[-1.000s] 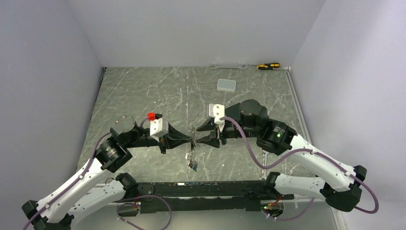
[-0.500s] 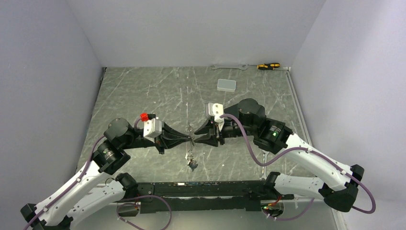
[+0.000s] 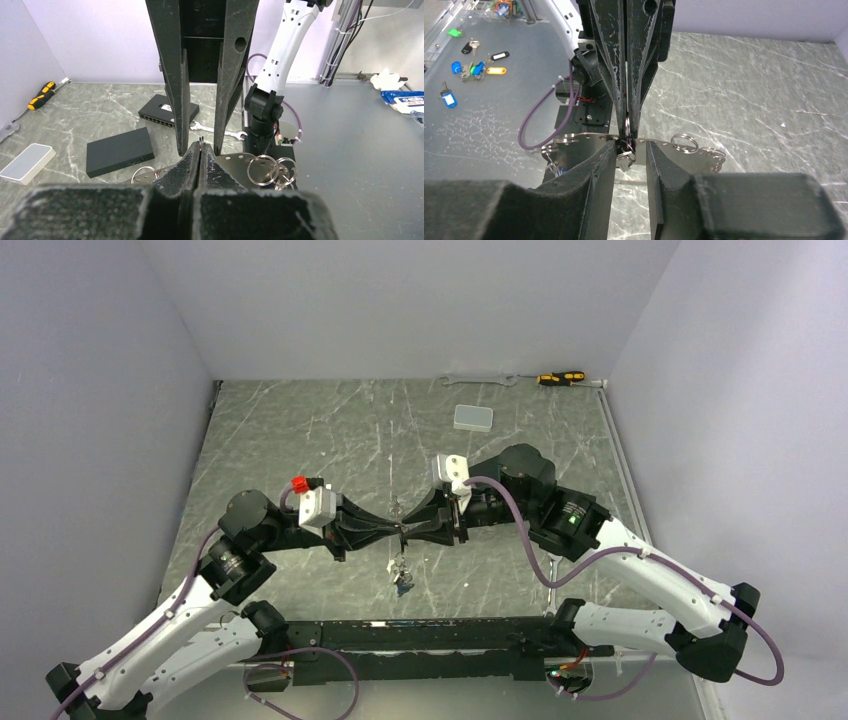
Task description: Put the keys on the keyring
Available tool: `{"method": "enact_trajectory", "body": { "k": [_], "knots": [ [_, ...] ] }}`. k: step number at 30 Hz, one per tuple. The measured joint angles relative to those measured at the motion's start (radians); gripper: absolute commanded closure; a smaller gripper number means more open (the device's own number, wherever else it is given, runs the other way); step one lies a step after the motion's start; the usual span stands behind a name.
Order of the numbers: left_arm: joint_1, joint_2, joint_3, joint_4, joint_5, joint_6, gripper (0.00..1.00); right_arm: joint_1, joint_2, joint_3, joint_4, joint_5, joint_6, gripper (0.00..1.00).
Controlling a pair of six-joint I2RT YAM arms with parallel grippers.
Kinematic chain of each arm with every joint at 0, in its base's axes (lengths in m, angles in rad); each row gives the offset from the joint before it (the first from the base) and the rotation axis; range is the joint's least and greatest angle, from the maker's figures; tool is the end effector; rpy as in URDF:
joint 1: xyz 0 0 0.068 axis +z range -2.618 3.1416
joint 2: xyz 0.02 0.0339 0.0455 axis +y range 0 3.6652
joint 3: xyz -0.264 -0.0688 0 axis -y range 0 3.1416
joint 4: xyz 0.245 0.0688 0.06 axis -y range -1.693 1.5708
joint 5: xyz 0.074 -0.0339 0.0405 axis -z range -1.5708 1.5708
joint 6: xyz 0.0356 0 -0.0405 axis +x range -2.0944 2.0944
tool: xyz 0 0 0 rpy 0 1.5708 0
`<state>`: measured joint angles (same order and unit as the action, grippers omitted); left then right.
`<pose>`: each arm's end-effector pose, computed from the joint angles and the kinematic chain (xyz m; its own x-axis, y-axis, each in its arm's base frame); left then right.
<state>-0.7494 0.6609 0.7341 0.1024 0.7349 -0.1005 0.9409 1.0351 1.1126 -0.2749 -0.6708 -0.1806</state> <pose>0.0939 -0.1199 0.3708 0.0281 -0.1278 -0.9914 0.9966 0.0810 0.0178 0.1145 0.1947 0.3993 0.0645 -0.1503 -0.9865 -0.9967 -0.0591 -0.0562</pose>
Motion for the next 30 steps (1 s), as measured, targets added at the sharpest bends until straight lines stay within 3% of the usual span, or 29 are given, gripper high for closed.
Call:
{"method": "enact_trajectory", "body": {
  "k": [7,15,22,30],
  "knots": [
    [0.000,0.000,-0.040,0.070,-0.013,-0.043,1.00,0.000,0.014,0.000,0.016,-0.015,0.008,0.78],
    [0.000,0.000,-0.054,0.111,-0.037,-0.068,1.00,-0.003,0.018,0.000,0.026,-0.014,0.009,0.67],
    [0.000,-0.007,-0.061,0.148,-0.061,-0.082,1.00,-0.003,0.017,-0.004,0.033,-0.016,0.010,0.86],
    [0.000,-0.007,-0.069,0.163,-0.063,-0.094,1.00,-0.005,0.015,-0.009,0.043,-0.014,0.010,0.88]
  ]
}}
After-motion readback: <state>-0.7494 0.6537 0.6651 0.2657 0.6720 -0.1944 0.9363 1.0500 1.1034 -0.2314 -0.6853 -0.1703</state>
